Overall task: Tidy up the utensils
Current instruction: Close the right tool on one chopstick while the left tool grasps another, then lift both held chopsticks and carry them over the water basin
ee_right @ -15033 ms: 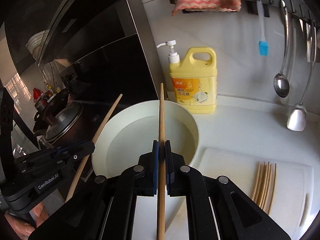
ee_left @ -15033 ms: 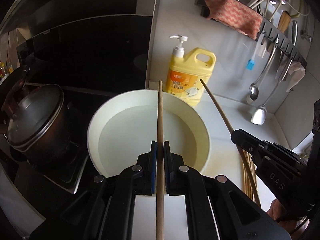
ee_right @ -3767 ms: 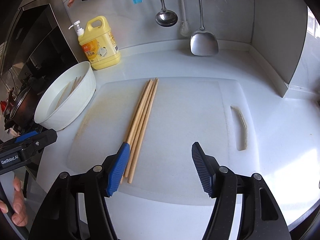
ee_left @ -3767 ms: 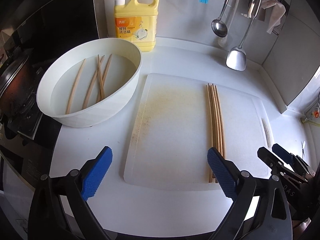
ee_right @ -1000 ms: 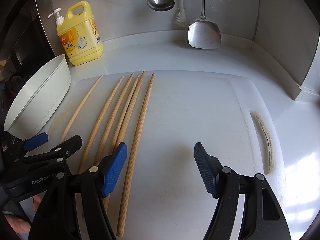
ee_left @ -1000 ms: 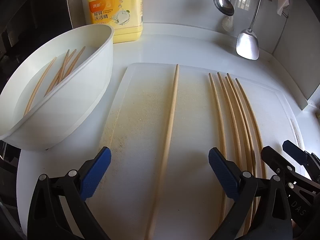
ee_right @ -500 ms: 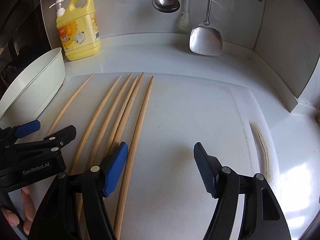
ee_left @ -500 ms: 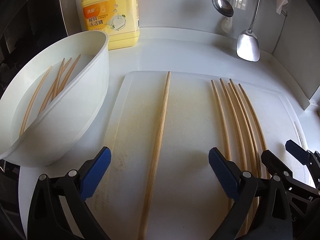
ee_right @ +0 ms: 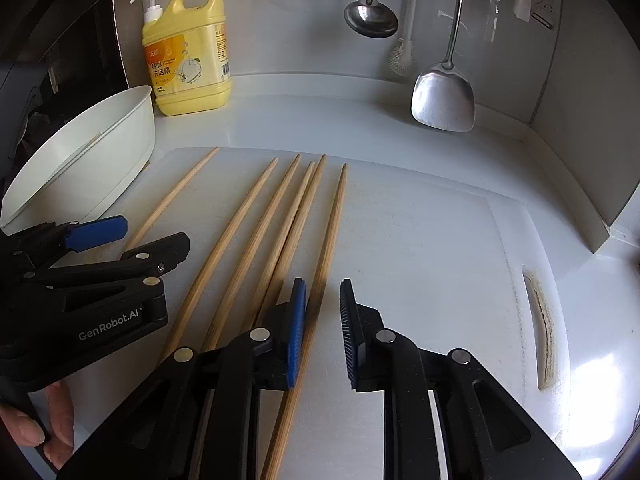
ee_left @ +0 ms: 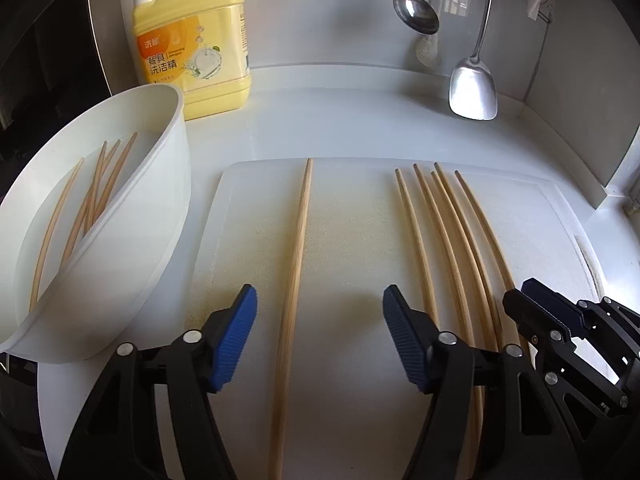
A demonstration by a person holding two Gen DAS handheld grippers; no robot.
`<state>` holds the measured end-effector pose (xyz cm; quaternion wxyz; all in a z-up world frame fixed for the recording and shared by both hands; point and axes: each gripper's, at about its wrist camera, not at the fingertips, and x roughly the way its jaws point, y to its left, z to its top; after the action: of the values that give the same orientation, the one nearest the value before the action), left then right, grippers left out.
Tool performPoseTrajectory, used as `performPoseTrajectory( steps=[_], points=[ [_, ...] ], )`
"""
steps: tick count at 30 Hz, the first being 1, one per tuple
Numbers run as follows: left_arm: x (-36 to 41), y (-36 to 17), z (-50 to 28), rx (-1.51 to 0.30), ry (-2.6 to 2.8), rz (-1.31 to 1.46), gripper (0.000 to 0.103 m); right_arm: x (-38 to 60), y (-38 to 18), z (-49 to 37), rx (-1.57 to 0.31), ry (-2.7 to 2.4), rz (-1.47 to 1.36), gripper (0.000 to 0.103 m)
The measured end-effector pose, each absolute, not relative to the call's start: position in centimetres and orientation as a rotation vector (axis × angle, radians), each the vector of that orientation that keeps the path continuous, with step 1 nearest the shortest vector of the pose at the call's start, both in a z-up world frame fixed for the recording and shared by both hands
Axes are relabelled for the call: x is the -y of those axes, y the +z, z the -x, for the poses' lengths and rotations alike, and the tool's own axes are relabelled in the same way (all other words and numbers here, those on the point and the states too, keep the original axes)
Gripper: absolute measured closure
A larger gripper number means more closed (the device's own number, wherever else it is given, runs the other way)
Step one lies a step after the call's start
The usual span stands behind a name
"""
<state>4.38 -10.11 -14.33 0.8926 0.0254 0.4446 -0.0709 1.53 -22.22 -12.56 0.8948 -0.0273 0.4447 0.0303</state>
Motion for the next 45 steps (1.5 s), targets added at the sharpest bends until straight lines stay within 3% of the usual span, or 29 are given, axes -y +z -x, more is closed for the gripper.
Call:
performPoseTrajectory(
  steps=[4, 6, 18, 30, 45],
  points=[
    [10.5, -14.1, -4.3, -0.924, -0.179, -0.065, 0.084, 21.8, -12.5, -1.6, -0.923, 0.074, 0.075, 0.095],
    [10.6, -14.0, -4.2, -0.929, -0.185, -0.069, 0.095, 22.0, -12.5, -1.6, -0.925, 0.077, 0.060, 0.096],
    [9.5, -13.1, -1.7, -1.002, -0.209, 0.048, 0.096, 24.5, -10.0, 0.8, -0.923, 0.082, -0.093, 0.097],
    [7.5, -6.0, 3.8, -0.936, -0.169, 0.136, 0.096, 24.4, -4.0, 3.5, -0.860, 0.188, -0.102, 0.096],
    [-6.6, 1.2, 3.0, -0.800, 0.059, 0.206, 0.096, 11.5, 2.1, -0.8, -0.767, 0.428, -0.030, 0.096]
  ],
)
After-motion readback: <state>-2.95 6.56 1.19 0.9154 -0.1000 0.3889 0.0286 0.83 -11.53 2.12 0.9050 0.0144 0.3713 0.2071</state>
